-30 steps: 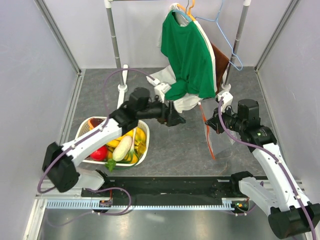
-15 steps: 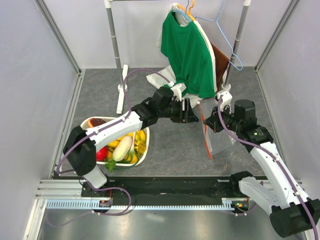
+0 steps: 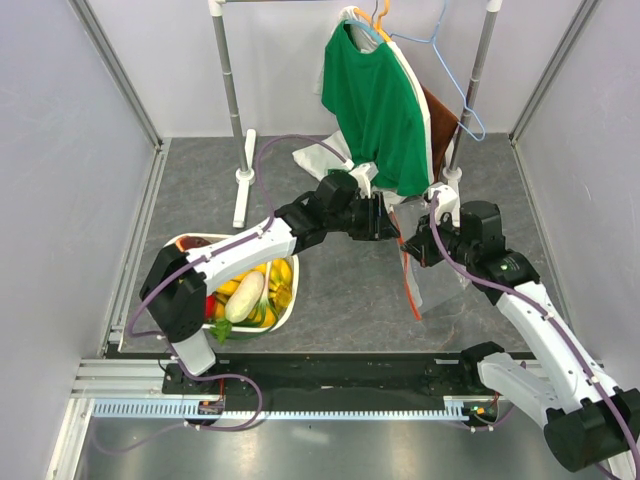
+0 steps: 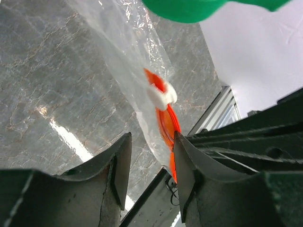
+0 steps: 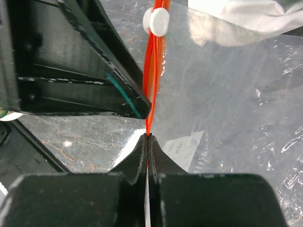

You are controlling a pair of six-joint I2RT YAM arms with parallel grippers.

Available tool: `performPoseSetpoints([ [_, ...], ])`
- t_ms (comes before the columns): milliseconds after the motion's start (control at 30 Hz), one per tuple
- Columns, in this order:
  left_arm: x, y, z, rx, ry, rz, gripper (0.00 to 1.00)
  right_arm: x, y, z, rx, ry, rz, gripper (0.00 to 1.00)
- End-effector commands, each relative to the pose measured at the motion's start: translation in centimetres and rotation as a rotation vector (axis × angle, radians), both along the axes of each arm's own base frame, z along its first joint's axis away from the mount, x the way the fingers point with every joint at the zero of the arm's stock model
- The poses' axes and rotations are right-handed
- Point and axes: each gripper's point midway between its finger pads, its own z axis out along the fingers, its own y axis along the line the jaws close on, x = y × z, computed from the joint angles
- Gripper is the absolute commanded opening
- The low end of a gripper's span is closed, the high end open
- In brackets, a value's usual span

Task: Place the food in the zip-top bag and seal the zipper
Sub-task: Open the zipper of the food storage bag.

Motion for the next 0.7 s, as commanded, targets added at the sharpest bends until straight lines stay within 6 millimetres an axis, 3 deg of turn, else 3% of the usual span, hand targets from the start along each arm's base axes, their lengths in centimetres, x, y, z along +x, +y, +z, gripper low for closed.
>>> performPoseSetpoints([
  [0, 1.1, -1.0, 1.6, -0.050, -0.017, 0.038, 0.47, 0.5, 0.8, 1.3, 0.030, -0.038, 0.004, 0.00],
  [267, 0.8, -1.4, 1.1, -0.064, 0.024, 0.034, 0.46, 0.3, 0.9, 0.8, 0.009, -0.037, 0.008, 0.00],
  [433, 0.3, -1.5, -0.5, -0.061, 0.087, 0.023, 0.41, 0.3, 1.1, 1.3, 0.010, -0.054, 0.021, 0.00],
  [500, 0.1, -1.7, -0.5, -0.077, 0.094, 0.006, 0.32, 0.3, 1.2, 1.3, 0.009, -0.053, 0.022, 0.00],
  [567, -0.3, -1.9, -0.2, -0.090, 0.099, -0.018, 0.18, 0.4, 1.2, 1.3, 0.013, -0.045, 0.013, 0.00],
  [600, -0.3, -1.9, -0.2, -0.096, 0.099, -0.023, 0.04, 0.4, 1.2, 1.2, 0.015, -0.038, 0.007, 0.00],
  [667, -0.6, -1.6, 0.0, -0.107, 0.114, -0.041, 0.02, 0.8, 0.7, 0.8, 0.010, -0.021, -0.041, 0.00],
])
